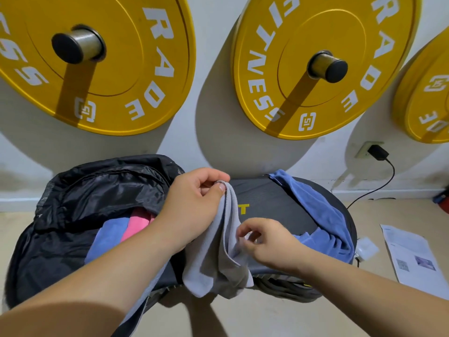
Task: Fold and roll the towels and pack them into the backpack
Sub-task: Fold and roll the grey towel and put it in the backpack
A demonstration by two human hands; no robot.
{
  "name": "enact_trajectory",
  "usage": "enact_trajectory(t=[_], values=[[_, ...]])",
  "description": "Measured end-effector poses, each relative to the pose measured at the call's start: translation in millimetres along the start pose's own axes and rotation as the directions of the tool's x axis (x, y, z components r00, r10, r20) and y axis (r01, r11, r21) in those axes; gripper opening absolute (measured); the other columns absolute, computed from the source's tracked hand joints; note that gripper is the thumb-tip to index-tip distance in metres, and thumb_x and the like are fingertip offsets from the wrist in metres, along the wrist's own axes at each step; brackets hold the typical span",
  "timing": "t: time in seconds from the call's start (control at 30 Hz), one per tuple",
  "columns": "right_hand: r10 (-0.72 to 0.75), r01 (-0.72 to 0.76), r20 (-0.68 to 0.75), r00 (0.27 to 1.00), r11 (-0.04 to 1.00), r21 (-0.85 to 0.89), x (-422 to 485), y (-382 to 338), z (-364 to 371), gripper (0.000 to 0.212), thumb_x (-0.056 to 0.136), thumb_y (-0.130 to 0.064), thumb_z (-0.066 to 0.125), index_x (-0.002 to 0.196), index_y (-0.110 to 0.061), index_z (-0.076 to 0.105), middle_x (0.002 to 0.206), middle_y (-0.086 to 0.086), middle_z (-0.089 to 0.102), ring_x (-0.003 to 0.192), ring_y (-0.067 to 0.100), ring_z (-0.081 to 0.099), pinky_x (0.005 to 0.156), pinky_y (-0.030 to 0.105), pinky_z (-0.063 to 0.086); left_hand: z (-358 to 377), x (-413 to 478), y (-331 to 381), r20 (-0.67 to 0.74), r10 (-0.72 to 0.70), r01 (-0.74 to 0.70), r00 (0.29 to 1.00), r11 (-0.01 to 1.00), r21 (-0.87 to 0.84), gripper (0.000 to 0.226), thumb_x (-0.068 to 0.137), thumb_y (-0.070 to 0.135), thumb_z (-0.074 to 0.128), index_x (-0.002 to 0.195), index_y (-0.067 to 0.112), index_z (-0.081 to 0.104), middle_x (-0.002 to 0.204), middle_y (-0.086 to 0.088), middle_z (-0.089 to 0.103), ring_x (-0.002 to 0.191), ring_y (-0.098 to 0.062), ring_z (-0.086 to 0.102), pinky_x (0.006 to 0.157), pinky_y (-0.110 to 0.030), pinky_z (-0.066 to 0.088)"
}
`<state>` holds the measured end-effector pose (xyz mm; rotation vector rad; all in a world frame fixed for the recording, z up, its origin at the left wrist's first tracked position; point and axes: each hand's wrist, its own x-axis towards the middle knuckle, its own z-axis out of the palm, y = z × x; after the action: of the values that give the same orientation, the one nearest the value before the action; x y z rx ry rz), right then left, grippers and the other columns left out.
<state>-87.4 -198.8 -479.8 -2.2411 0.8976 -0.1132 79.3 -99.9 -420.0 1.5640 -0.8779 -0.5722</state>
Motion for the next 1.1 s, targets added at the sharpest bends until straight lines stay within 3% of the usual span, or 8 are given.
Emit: enact_trajectory(t=[0.2,0.33,0.43,0.6,0.7,0.87,1.0,1.1], values=[[0.082,0.069,0.329,0.941,0.903,-0.424,7.8,20.8,18.7,0.022,0.074,-0.032,0.062,0.094,-0.022,0.063,0.086,0.0,0.069,0.079,0.027,0.062,0.074,0.04,0.06,-0.5,0.2,-6.0,-0.015,0.008,-0.007,1.0,1.0,0.031,0.02,0.094,0.005,0.063,0.097,0.019,0.076,0.083,0.009,0.075,0.067,0.0,0.064,0.065,-0.012,0.045],[0.148,-0.001,0.342,0.928,0.918,-0.396,1.9,33.6,7.4,0.043,0.072,-0.051,0.061,0.093,-0.014,0.063,0.09,0.007,0.067,0.086,0.028,0.062,0.078,0.038,0.055,-11.8,6.1,-8.0,-0.059,-0.018,0.019,0.998,1.0,0.003,0.022,0.094,0.004,0.063,0.096,0.02,0.076,0.087,0.005,0.077,0.07,-0.002,0.064,0.065,-0.012,0.047],[0.207,-0.089,0.24,0.949,0.901,-0.425,-6.1,42.2,-4.2,0.057,0.071,-0.069,0.056,0.094,-0.017,0.061,0.09,-0.001,0.067,0.088,0.022,0.062,0.08,0.039,0.053,-19.0,10.4,-8.9,-0.087,-0.026,0.025,0.996,1.0,-0.013,0.025,0.094,0.002,0.063,0.091,0.023,0.076,0.088,0.002,0.078,0.073,-0.007,0.064,0.068,-0.016,0.049],[0.28,-0.262,0.002,0.96,0.9,-0.349,-11.1,43.8,-30.8,0.031,0.092,-0.056,0.059,0.091,-0.026,0.067,0.094,-0.008,0.068,0.09,0.013,0.063,0.081,0.035,0.055,-31.3,19.1,-14.4,-0.149,-0.031,0.036,0.988,0.999,0.03,0.02,0.094,0.006,0.065,0.093,0.021,0.077,0.077,0.004,0.074,0.067,-0.006,0.062,0.068,-0.021,0.049],[0.248,-0.309,-0.228,0.941,0.905,-0.293,-11.8,44.1,-56.2,0.031,0.093,-0.054,0.059,0.083,-0.026,0.058,0.081,-0.008,0.066,0.075,0.012,0.061,0.07,0.036,0.054,-37.0,18.6,-12.3,-0.128,0.027,-0.009,0.991,0.99,0.141,0.019,0.094,0.006,0.064,0.097,0.02,0.077,0.074,0.012,0.07,0.059,0.006,0.058,0.062,-0.006,0.044],[0.08,-0.246,-0.46,0.884,0.918,-0.312,-15.0,47.5,-92.7,0.033,0.095,-0.041,0.064,0.12,-0.02,0.064,0.105,0.003,0.063,0.101,0.026,0.058,0.082,0.039,0.048,-43.1,15.1,2.5,-0.057,0.126,-0.105,0.99,0.955,0.278,0.02,0.093,0.007,0.066,0.098,0.023,0.076,0.088,0.01,0.074,0.075,0.006,0.063,0.066,-0.001,0.043],[-0.028,-0.174,-0.493,0.869,0.917,-0.358,-23.3,51.3,-106.4,0.012,0.094,-0.027,0.068,0.096,-0.016,0.074,0.09,0.006,0.052,0.094,0.03,0.052,0.076,0.037,0.045,-48.5,10.6,8.5,0.081,0.157,-0.176,0.984,0.9,0.398,0.029,0.095,0.01,0.064,0.113,0.031,0.072,0.1,0.01,0.073,0.087,-0.005,0.066,0.071,-0.003,0.044],[0.013,-0.072,-0.488,0.873,0.992,-0.103,-34.5,53.3,-115.3,0.007,0.089,-0.03,0.074,0.084,-0.026,0.07,0.1,0.002,0.049,0.101,0.018,0.051,0.087,0.031,0.046,-51.0,6.9,11.4,0.236,0.096,-0.213,0.967,0.811,0.545,0.025,0.099,0.015,0.057,0.106,0.035,0.068,0.101,0.018,0.068,0.094,0.007,0.061,0.077,-0.003,0.041]])
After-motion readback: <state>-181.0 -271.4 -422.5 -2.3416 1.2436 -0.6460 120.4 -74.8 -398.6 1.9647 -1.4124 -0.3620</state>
